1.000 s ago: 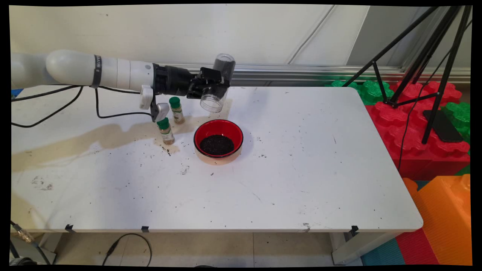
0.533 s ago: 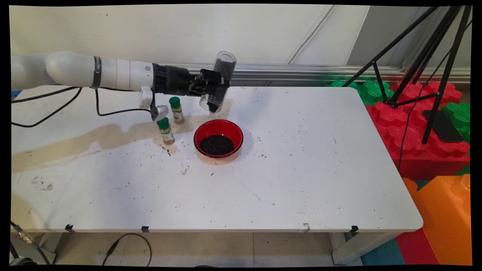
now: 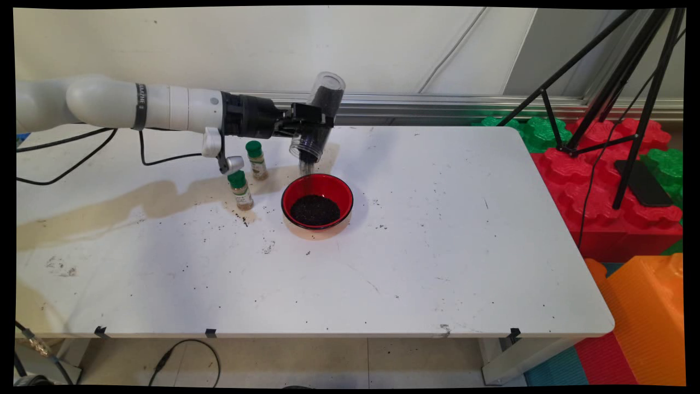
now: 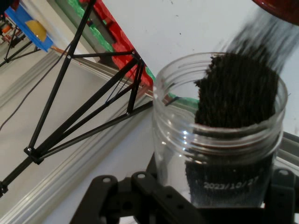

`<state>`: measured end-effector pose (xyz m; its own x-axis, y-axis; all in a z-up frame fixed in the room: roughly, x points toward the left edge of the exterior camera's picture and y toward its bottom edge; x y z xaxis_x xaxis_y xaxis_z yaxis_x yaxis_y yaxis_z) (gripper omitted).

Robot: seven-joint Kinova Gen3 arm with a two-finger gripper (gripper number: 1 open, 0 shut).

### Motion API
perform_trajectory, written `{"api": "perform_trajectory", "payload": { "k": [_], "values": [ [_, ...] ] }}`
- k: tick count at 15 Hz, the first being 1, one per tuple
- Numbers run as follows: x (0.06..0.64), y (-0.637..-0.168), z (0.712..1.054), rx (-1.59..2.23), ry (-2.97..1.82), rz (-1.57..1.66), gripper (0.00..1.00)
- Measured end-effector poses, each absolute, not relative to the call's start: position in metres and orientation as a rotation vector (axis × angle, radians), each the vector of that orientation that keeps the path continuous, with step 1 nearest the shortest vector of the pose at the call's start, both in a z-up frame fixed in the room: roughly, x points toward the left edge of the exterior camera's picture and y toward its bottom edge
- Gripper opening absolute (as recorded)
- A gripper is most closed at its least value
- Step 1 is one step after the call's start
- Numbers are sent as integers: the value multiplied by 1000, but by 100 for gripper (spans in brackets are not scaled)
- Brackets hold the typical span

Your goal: Pour the black seasoning powder in the red bowl

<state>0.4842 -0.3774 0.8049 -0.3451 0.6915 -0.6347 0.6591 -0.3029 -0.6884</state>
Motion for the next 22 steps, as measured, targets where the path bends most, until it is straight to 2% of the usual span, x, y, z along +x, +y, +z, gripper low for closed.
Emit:
{"api": "perform_trajectory", "payload": {
  "k": [22],
  "values": [
    [477, -375, 806, -1869, -1782, 1805, 0]
  ]
}}
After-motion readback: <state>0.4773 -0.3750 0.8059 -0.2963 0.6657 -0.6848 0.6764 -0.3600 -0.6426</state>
